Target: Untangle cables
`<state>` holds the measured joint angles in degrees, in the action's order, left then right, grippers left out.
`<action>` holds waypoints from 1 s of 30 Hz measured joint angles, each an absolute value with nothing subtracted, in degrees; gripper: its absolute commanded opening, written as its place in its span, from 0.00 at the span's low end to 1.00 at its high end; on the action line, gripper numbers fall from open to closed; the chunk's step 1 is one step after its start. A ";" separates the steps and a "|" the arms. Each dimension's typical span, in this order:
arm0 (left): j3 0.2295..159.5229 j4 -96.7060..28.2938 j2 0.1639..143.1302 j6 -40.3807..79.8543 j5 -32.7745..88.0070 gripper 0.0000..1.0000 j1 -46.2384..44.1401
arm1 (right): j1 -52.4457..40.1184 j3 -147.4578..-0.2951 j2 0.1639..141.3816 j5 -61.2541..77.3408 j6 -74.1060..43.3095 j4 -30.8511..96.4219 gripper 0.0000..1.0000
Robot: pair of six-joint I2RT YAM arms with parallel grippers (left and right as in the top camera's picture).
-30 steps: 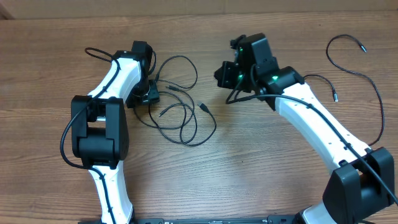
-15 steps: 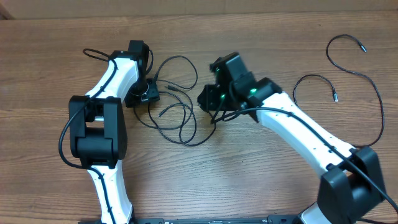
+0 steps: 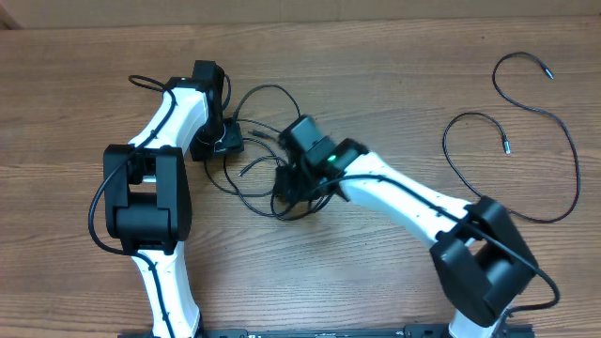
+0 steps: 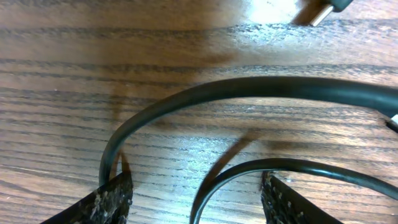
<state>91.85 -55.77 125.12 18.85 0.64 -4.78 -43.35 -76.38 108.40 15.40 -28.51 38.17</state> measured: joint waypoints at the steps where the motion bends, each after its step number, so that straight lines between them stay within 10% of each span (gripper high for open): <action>1: 91.85 -55.77 125.12 18.85 0.67 0.68 -4.78 | -43.99 -76.38 108.68 15.40 -28.51 38.15 0.29; 30: 91.85 -55.68 125.12 18.85 0.89 0.70 -4.78 | -47.77 -76.38 116.77 11.92 -30.22 33.87 0.14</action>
